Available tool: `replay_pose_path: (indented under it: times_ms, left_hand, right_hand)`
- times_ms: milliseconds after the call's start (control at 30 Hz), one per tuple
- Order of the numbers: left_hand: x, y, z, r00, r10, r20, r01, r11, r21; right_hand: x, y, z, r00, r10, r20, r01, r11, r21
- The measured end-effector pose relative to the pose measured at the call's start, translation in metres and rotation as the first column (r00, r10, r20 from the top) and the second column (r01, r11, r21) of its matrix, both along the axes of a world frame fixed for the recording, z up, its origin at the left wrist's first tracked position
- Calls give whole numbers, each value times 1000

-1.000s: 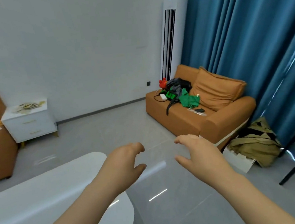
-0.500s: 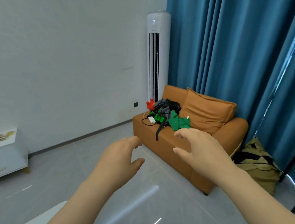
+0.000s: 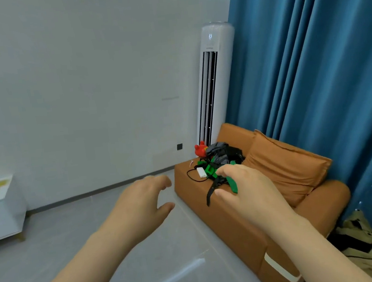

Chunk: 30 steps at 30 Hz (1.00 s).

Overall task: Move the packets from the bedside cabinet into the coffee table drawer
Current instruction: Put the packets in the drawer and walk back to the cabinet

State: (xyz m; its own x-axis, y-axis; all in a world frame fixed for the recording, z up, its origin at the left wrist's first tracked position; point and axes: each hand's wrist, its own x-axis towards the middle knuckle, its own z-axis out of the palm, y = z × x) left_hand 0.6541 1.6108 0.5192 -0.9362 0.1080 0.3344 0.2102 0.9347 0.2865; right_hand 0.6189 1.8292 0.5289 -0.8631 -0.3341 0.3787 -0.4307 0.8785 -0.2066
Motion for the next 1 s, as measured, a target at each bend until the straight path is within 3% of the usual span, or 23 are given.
replay_pose_path:
  times_ms: [500, 1000]
  left_hand:
    - [-207, -71, -9, 958, 286, 23, -285, 958, -24]
    - [-344, -294, -24, 839, 541, 61, -542, 840, 4]
  right_hand:
    - [-268, -88, 3, 951, 303, 57, -302, 953, -22]
    - [-454, -345, -13, 818, 568, 94, -569, 822, -16]
